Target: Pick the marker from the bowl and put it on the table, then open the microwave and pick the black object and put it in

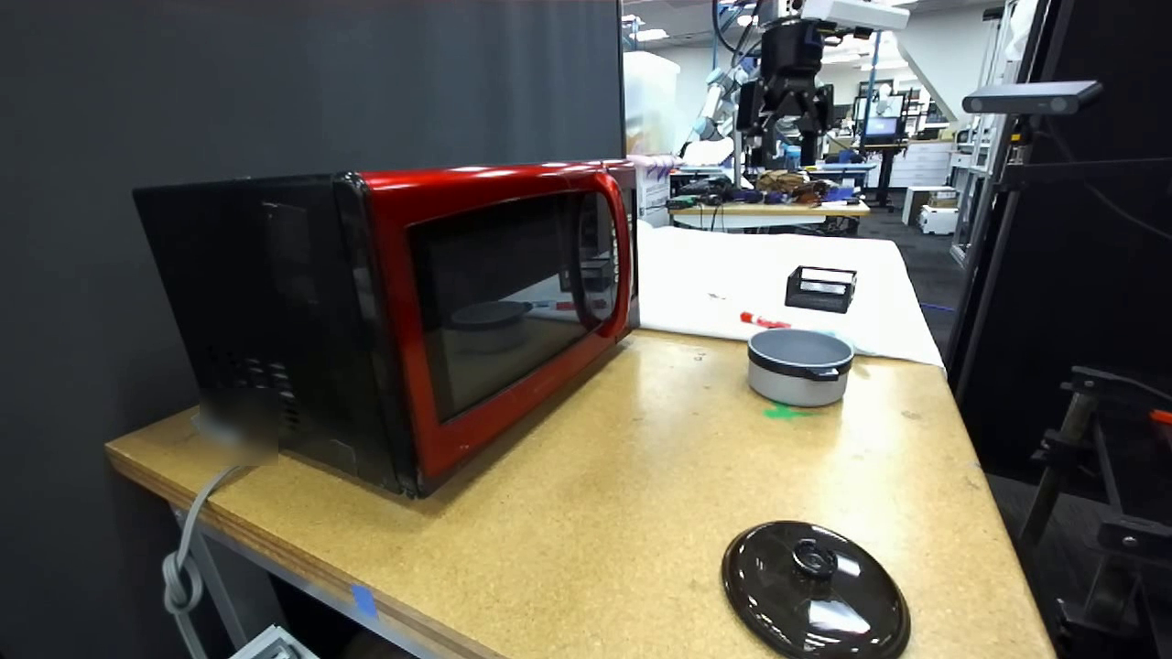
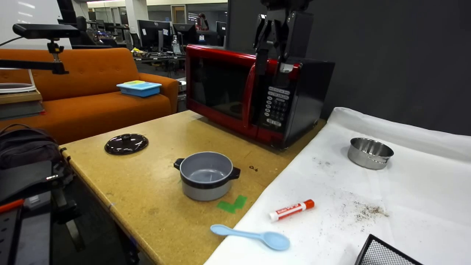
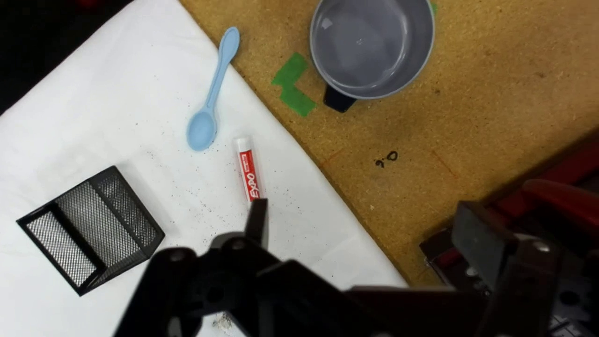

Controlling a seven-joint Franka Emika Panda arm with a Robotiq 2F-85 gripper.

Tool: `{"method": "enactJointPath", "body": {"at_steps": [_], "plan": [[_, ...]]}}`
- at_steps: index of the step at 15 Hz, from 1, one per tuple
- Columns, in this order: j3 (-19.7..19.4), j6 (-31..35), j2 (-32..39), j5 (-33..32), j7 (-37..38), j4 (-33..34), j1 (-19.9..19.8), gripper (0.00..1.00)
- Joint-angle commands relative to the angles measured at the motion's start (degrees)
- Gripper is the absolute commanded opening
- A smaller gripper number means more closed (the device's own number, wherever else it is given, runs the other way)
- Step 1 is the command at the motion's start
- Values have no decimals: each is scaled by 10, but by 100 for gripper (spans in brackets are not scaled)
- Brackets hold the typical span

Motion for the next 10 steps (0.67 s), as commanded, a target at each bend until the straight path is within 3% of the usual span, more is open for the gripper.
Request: {"method": "enactJointPath", "body": {"at_steps": [1,5,10], "plan": [[-1,35,1,42,93,-13,15,100],[1,95,-4,53,232,-40,43,100],[14,213,-15,48,304,-63,73,100]]}}
